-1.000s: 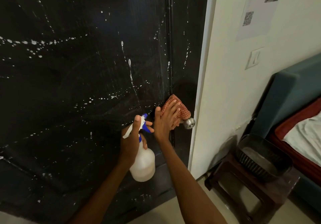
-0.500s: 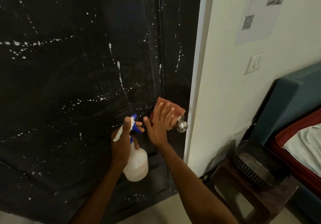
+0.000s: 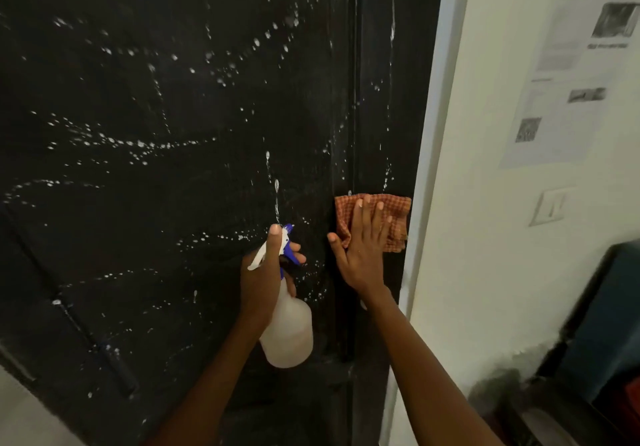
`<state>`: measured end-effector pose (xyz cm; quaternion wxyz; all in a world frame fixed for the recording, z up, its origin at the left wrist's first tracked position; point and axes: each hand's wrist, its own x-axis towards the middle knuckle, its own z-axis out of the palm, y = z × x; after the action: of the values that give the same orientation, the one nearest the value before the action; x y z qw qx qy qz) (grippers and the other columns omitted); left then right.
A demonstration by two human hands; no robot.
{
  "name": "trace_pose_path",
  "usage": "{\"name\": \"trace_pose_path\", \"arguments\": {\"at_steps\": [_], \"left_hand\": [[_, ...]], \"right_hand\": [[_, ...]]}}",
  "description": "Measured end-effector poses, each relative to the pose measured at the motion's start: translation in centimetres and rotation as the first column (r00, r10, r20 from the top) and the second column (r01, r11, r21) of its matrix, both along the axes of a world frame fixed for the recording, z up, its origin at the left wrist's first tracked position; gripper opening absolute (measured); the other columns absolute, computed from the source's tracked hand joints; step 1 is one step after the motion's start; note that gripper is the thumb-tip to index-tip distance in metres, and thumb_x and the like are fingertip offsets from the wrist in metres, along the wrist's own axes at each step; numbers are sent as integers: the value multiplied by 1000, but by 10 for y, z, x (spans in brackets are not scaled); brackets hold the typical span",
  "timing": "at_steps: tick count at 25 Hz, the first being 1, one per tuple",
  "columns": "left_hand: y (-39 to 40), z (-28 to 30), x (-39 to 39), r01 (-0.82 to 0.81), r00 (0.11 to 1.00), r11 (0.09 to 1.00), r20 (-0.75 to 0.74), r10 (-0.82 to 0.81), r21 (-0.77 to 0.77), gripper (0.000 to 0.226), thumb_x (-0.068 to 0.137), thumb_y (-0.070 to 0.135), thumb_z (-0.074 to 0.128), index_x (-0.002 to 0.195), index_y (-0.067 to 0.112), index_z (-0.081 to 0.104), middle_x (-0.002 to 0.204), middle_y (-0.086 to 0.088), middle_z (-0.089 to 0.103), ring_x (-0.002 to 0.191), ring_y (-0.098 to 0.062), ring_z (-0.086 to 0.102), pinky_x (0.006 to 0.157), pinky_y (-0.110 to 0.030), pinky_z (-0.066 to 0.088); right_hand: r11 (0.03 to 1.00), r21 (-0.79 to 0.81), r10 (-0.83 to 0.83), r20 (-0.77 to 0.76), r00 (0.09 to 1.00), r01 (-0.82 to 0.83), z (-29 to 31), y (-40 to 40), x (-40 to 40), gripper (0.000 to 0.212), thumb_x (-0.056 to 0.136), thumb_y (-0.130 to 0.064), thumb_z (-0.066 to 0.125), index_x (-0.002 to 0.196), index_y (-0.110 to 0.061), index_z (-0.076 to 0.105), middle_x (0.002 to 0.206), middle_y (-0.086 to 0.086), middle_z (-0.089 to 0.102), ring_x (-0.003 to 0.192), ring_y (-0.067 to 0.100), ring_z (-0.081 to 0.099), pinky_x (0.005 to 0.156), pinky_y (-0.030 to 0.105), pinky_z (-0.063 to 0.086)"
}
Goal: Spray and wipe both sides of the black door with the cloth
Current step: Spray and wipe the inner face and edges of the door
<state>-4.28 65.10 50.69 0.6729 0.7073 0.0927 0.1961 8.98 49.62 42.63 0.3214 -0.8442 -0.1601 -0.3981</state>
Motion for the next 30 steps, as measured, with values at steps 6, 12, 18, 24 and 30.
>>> {"name": "trace_pose_path", "arguments": {"at_steps": [6, 12, 18, 24, 30], "left_hand": [[-12, 96, 11, 60, 984, 998, 167, -59, -5, 63, 94, 60, 42, 88, 5, 73, 80, -13, 74, 48, -27, 55, 46, -30, 47], [-17, 215, 11, 89, 916, 996, 394, -81, -2, 67, 92, 62, 43, 85, 2, 72, 76, -13, 74, 42, -27, 51, 43, -29, 45], [-8, 323, 17, 132, 881, 991, 461, -104, -29, 72, 89, 66, 48, 90, -3, 70, 79, -20, 73, 48, -25, 56, 43, -26, 45], [-9, 456, 21, 129, 800, 989, 582, -145, 69, 72, 91, 64, 50, 99, -6, 67, 82, -26, 69, 38, -16, 52, 40, -24, 40], [2, 547, 16, 52, 749, 983, 644, -154, 175, 74, 91, 64, 51, 110, -7, 64, 84, -21, 68, 40, -15, 59, 38, -22, 44]], "right_hand": [[998, -40, -34, 238, 971, 45, 77, -28, 27, 67, 106, -37, 34, 164, -27, 3, 172, -5, -4, 159, 28, -1, 126, 58, 3], [994, 59, 43, 545, 838, -90, 220, -46, 40, 51, 100, -13, 48, 151, -15, 44, 162, -2, 36, 155, 24, 26, 119, 63, 31], [955, 180, 33, 725, 688, -235, 397, -40, 17, 47, 103, -21, 43, 149, -10, 46, 158, 9, 43, 154, 26, 27, 128, 41, 13], [937, 190, 46, 765, 643, -293, 550, -31, 17, 50, 103, -27, 40, 150, -11, 47, 159, 6, 41, 153, 21, 24, 126, 38, 12], [936, 176, 143, 602, 785, -305, 634, -27, 35, 55, 103, -42, 48, 153, -29, 30, 148, 9, 49, 134, 36, 50, 109, 61, 43]]}}
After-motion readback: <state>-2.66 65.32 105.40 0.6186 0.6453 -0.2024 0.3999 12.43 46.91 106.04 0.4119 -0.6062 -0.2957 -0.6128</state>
